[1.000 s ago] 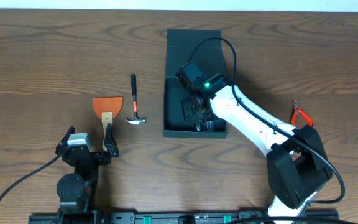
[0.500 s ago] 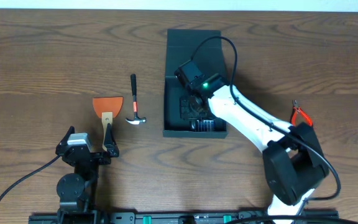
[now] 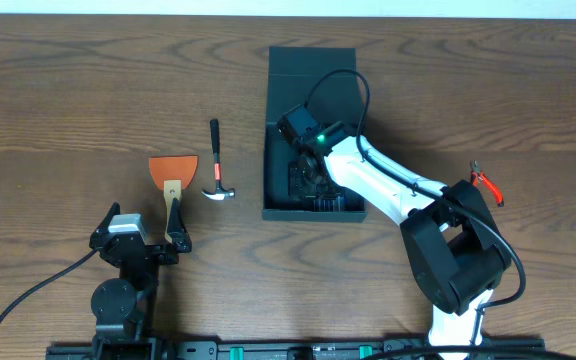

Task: Pack container
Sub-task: 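Lower the screwdriver beside the case and open the right gripper, then withdraw the right gripper and move it over the red pliers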

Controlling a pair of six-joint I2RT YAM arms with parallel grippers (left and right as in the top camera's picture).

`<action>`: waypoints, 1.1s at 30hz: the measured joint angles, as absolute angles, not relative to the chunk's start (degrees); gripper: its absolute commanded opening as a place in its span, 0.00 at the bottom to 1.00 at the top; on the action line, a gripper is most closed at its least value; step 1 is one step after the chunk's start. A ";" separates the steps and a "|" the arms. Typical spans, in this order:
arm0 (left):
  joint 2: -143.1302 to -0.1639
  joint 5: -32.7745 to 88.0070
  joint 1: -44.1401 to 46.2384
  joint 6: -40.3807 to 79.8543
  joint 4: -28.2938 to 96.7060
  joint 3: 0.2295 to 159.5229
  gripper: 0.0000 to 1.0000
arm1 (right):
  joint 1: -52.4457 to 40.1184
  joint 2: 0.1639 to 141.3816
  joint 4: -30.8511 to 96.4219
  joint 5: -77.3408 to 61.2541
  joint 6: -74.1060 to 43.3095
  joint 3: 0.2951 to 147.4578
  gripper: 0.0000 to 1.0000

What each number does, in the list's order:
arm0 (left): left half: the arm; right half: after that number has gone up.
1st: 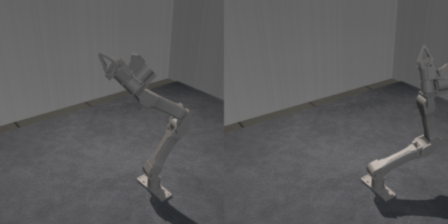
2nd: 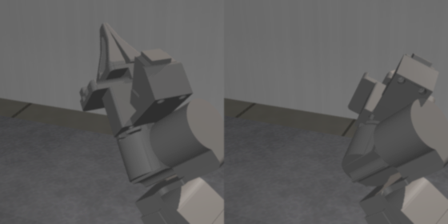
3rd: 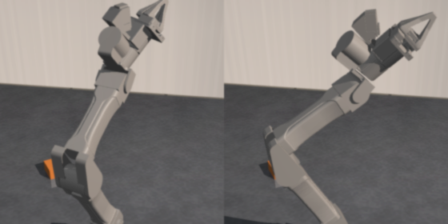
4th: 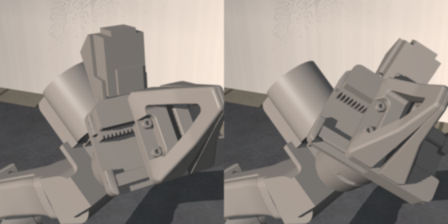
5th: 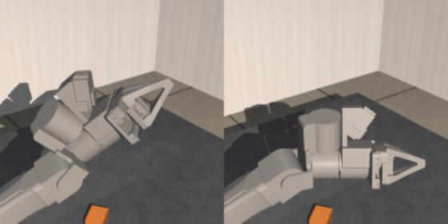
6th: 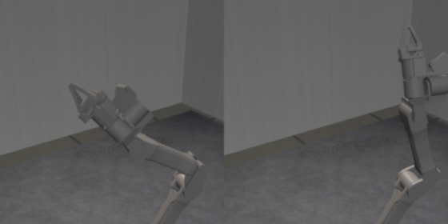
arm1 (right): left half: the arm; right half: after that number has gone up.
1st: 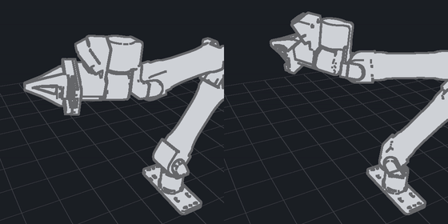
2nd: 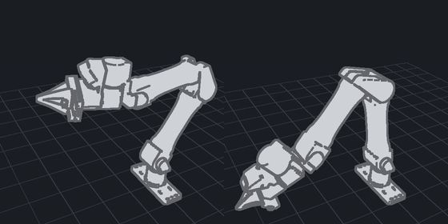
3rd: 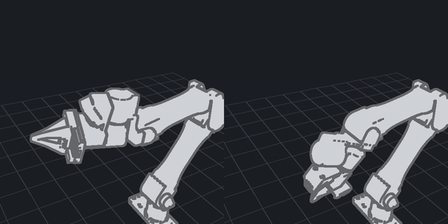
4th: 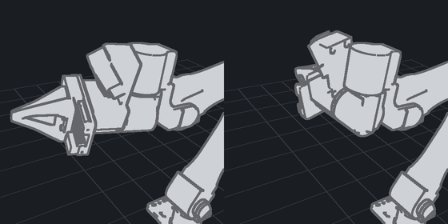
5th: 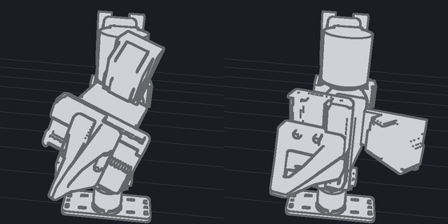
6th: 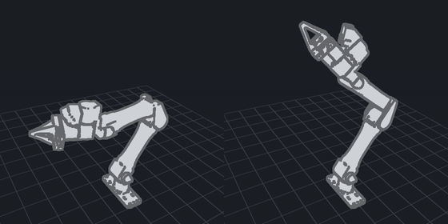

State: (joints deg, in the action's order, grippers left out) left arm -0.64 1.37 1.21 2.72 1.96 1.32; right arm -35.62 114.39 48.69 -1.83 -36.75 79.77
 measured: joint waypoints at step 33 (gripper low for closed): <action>-0.64 1.37 1.21 2.72 1.96 1.32 0.99 | -14.44 114.91 87.20 4.95 -11.66 112.86 0.51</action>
State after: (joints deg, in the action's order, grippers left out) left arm -0.64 1.37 1.21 2.72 1.96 1.32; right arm -14.44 114.91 87.20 4.95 -11.66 112.86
